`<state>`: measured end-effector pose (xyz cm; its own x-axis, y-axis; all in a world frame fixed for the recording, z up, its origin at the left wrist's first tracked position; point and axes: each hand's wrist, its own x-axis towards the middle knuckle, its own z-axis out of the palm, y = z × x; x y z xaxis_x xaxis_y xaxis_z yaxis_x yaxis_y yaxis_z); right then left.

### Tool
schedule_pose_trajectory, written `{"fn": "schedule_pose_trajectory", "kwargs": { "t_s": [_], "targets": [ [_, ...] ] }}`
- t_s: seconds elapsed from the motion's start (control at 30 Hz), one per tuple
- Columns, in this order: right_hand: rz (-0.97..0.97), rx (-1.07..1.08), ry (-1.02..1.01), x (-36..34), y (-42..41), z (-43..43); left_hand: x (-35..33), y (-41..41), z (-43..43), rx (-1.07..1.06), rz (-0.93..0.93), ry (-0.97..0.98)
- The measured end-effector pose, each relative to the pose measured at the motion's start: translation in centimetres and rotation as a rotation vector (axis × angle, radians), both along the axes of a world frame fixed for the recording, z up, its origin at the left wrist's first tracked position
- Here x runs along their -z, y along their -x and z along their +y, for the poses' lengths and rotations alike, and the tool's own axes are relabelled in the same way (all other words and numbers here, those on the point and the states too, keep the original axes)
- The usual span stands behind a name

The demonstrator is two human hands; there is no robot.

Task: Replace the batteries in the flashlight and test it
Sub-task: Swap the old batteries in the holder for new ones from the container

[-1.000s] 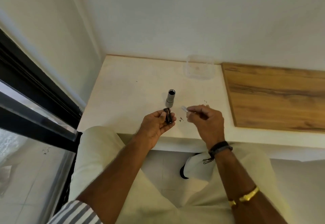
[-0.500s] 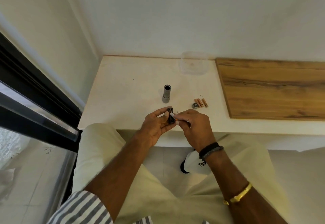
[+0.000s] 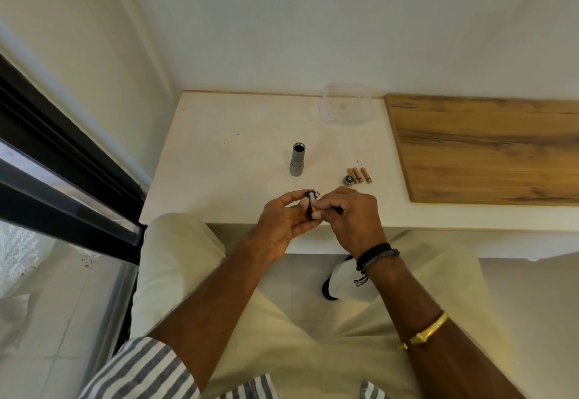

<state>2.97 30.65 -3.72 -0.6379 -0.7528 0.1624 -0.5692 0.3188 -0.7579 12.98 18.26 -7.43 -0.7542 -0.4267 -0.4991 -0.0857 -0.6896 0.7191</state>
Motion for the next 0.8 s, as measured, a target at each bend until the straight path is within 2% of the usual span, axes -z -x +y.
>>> {"fn": "schedule_pose_trajectory", "kwargs": {
  "t_s": [0.17, 0.37, 0.57, 0.8],
  "targets": [
    [-0.043, 0.007, 0.003, 0.3, -0.1, -0.3, 0.0, 0.2, -0.1, -0.028, 0.003, 0.0],
    [0.008, -0.009, -0.01, 1.0, -0.3, -0.8, -0.1, 0.4, -0.4, -0.085, 0.007, 0.023],
    [-0.014, 0.041, 0.102, 1.6, -0.4, -0.2, -0.1, 0.6, -0.7, -0.174, 0.016, -0.006],
    [0.003, 0.101, 0.134, 2.1, -1.0, -0.4, -0.2, 0.6, -0.2, -0.201, -0.002, -0.065]
  ]
}}
